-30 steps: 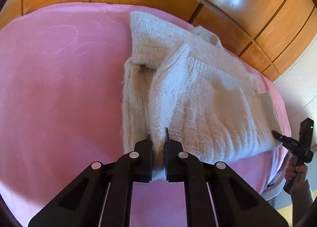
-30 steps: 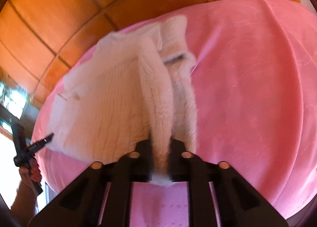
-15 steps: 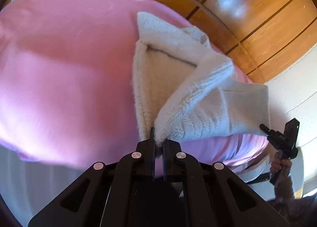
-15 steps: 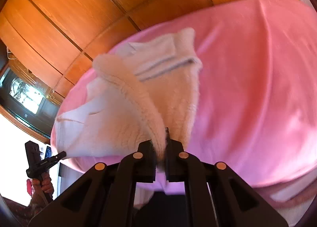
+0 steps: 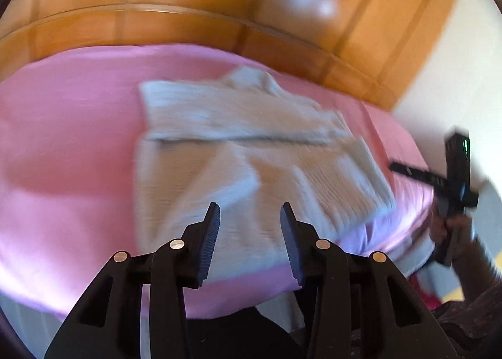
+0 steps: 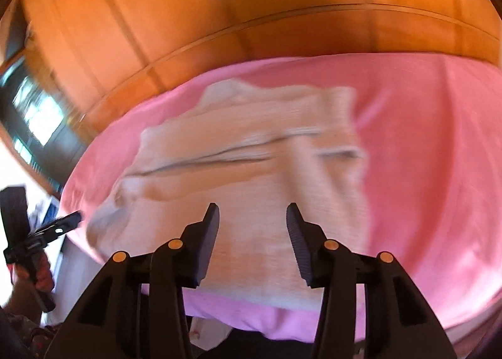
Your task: Fold small clothes
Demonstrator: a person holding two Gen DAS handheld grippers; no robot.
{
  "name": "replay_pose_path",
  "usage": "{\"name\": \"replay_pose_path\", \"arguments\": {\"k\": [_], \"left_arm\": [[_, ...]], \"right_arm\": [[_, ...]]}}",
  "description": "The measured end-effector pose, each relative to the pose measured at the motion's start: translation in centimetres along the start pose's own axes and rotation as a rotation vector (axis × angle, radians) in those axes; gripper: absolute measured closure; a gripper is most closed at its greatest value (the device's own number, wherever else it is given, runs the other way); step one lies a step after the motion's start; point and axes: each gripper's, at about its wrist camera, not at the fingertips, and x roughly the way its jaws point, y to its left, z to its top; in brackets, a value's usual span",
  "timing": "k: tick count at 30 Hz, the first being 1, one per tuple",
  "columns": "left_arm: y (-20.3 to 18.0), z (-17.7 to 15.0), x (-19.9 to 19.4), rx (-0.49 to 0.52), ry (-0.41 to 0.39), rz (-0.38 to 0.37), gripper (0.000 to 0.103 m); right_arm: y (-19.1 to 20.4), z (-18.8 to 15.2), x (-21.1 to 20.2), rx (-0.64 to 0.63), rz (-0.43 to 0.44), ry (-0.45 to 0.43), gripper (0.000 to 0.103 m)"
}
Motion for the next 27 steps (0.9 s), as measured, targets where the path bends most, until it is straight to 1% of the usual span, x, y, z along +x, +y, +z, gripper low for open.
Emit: {"name": "replay_pose_path", "arguments": {"k": [1,2,3,4,5,6,7,8,9,10,11,13,15,18,20,21,23,24,25,26,27], "left_arm": [[-0.7,0.0,1.6,0.031,0.041,-0.006,0.064],[-1.3,0.0,3.2,0.063,0.077,0.004,0.064],[-1.5,0.1,4.4,0.078,0.094,0.027,0.064],[-1.5,0.2,6.4,0.095,0.133,0.060,0.064],[-1.3,0.1,7.3,0.097,0.154,0.073,0.064],[-0.9,0.4,8.5,0.083,0.170,0.097,0.064],[-0.9,0.4,8.8,0.073,0.166,0.091,0.064],[-0.7,0.7,9.0,0.068,0.152,0.081,0.064],[-0.6,0.7,8.9,0.070,0.144,0.082,0.068],[-0.6,0.9,8.9,0.083,0.138,0.094,0.091],[-0.5,1.0,8.9,0.093,0.132,0.102,0.099],[0.0,1.5,8.6,0.073,0.106,0.077,0.101],[0.7,2.2,7.3,0.046,0.061,0.077,0.101],[1.7,4.4,5.9,-0.014,-0.014,0.049,0.101],[2.3,5.6,5.5,-0.023,-0.047,0.077,0.101],[2.5,6.0,5.8,-0.022,-0.047,0.091,0.101],[2.8,6.2,7.5,-0.009,-0.023,0.134,0.101],[2.9,6.1,9.1,0.008,0.015,0.172,0.101],[3.0,5.9,10.5,0.012,0.059,0.203,0.101],[3.2,5.5,11.8,0.008,0.100,0.235,0.101],[3.3,5.2,12.0,0.006,0.097,0.240,0.101]], "right_arm": [[0.7,0.1,1.0,-0.018,0.001,0.016,0.060],[1.4,0.1,2.1,-0.039,-0.004,0.031,0.060],[2.0,0.2,3.3,-0.057,-0.007,0.046,0.060],[2.3,0.3,4.8,-0.067,-0.008,0.071,0.061],[2.7,0.2,5.9,-0.070,-0.011,0.090,0.061],[2.8,0.2,6.9,-0.075,-0.018,0.108,0.066],[2.9,0.1,8.1,-0.092,-0.037,0.127,0.079],[3.0,0.0,8.7,-0.103,-0.047,0.140,0.089],[3.1,-0.3,9.1,-0.113,-0.050,0.149,0.097],[3.2,-0.4,9.0,-0.120,-0.050,0.145,0.098],[3.1,-0.4,8.9,-0.122,-0.047,0.140,0.099],[2.5,0.0,7.9,-0.118,-0.039,0.120,0.100],[2.4,0.9,6.5,-0.112,-0.034,0.078,0.100],[2.3,2.6,4.7,-0.087,-0.019,-0.001,0.100],[2.1,3.4,4.9,-0.085,-0.034,-0.027,0.100],[1.7,3.6,5.5,-0.074,-0.039,-0.023,0.100],[0.8,3.1,7.7,-0.056,-0.071,0.010,0.100],[0.7,2.7,8.8,-0.062,-0.097,0.029,0.103],[0.3,2.1,10.5,-0.062,-0.140,0.063,0.103],[-0.1,1.6,11.2,-0.048,-0.143,0.075,0.103],[-0.4,1.3,11.3,-0.033,-0.130,0.060,0.103]]}}
